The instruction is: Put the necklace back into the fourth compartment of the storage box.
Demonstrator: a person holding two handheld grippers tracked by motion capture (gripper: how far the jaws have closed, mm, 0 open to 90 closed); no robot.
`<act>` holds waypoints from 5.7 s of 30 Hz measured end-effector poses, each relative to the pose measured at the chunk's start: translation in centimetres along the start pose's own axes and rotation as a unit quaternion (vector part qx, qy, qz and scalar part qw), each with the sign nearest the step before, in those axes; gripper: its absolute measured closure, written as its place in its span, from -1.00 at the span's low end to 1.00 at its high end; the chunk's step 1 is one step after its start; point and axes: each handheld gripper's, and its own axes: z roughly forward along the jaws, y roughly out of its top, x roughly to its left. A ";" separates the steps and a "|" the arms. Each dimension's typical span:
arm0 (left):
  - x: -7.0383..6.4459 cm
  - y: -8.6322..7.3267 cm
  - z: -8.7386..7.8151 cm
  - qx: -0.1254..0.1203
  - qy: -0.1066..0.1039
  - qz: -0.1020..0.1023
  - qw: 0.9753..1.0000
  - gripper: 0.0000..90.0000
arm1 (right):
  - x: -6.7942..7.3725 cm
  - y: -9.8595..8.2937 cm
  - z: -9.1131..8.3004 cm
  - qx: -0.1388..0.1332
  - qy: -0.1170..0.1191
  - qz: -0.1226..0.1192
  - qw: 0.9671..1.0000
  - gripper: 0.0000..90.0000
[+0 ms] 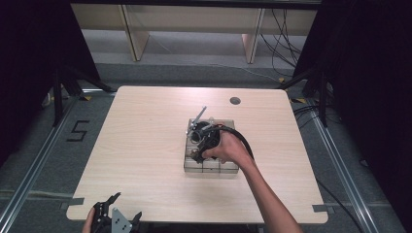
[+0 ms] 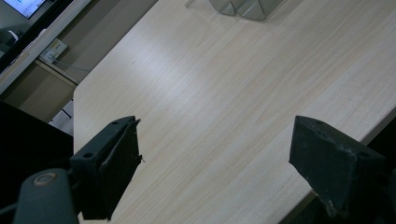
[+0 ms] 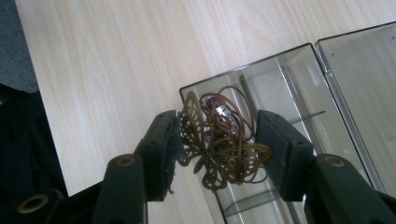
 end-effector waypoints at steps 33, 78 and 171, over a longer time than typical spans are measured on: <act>-0.1 0.0 -0.1 0.001 0.002 -0.012 1.000 -0.65 | -2.0 0.9 7.3 0.053 0.016 0.040 0.998 0.11; 0.0 0.3 -0.2 0.009 -0.005 0.008 1.000 -0.65 | -1.3 -1.1 2.0 -0.022 0.018 0.050 0.998 -0.04; -0.2 0.2 0.0 0.000 0.000 0.004 1.000 -0.65 | 1.2 -10.3 -1.7 -0.117 -0.002 0.068 0.991 -0.50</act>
